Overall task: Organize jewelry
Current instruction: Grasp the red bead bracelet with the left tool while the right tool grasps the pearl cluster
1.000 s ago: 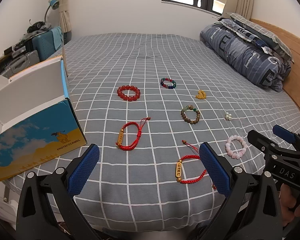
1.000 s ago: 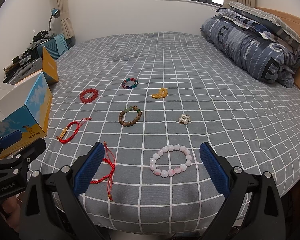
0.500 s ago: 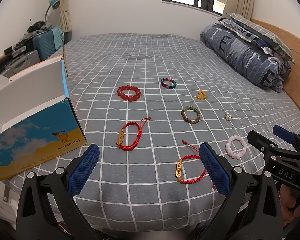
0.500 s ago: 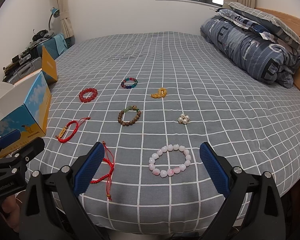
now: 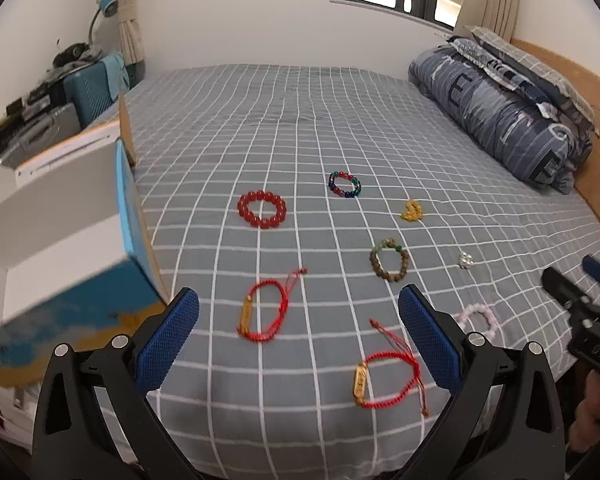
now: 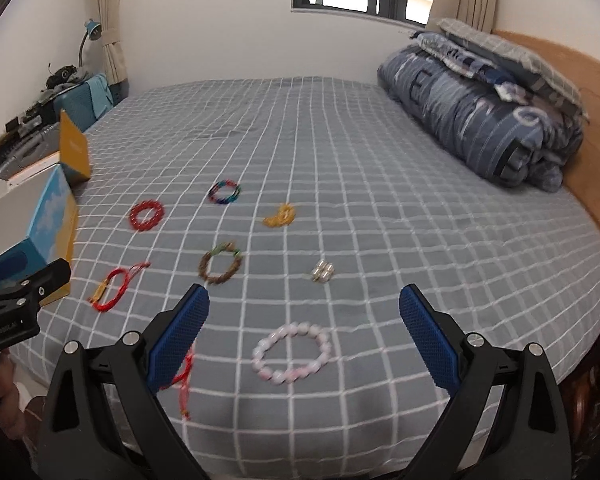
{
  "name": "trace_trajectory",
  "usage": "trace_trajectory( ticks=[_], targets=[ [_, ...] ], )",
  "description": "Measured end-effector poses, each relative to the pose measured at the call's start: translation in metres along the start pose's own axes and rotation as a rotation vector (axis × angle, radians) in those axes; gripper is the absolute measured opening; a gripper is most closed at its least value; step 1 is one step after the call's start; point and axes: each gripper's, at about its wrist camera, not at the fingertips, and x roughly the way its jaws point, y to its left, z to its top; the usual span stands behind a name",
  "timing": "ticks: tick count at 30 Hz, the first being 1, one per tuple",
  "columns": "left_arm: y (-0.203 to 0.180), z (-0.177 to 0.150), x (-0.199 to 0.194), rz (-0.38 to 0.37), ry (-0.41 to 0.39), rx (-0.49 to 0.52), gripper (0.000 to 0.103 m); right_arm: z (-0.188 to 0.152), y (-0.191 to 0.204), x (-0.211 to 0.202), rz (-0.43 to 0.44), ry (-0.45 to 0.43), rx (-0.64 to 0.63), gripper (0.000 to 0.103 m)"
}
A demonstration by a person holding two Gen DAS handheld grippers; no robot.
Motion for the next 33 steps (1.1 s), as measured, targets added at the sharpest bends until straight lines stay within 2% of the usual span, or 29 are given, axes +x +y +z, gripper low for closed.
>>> trace_trajectory(
  ticks=[7, 12, 15, 19, 27, 33],
  targets=[
    [-0.006, 0.034, 0.029, -0.014, 0.03, 0.018, 0.098, 0.024, -0.004, 0.028, -0.036, 0.032, -0.031, 0.092],
    [-0.008, 0.059, 0.061, 0.014, 0.054, 0.026, 0.098, 0.037, -0.001, 0.063, -0.067, 0.073, -0.049, 0.092],
    [-0.008, 0.071, 0.094, 0.046, 0.091, 0.043, 0.098, 0.041, 0.004, 0.086, -0.084, 0.085, -0.064, 0.092],
    [0.003, 0.084, 0.143, 0.068, 0.15, -0.019, 0.098, 0.045, 0.007, 0.122, -0.073, 0.13, -0.071, 0.092],
    [0.027, 0.083, 0.221, 0.095, 0.254, -0.065, 0.098, 0.032, -0.001, 0.186, -0.044, 0.236, -0.079, 0.092],
    [0.037, 0.081, 0.245, 0.105, 0.293, -0.069, 0.098, 0.018, -0.014, 0.222, -0.031, 0.324, -0.037, 0.092]
  ],
)
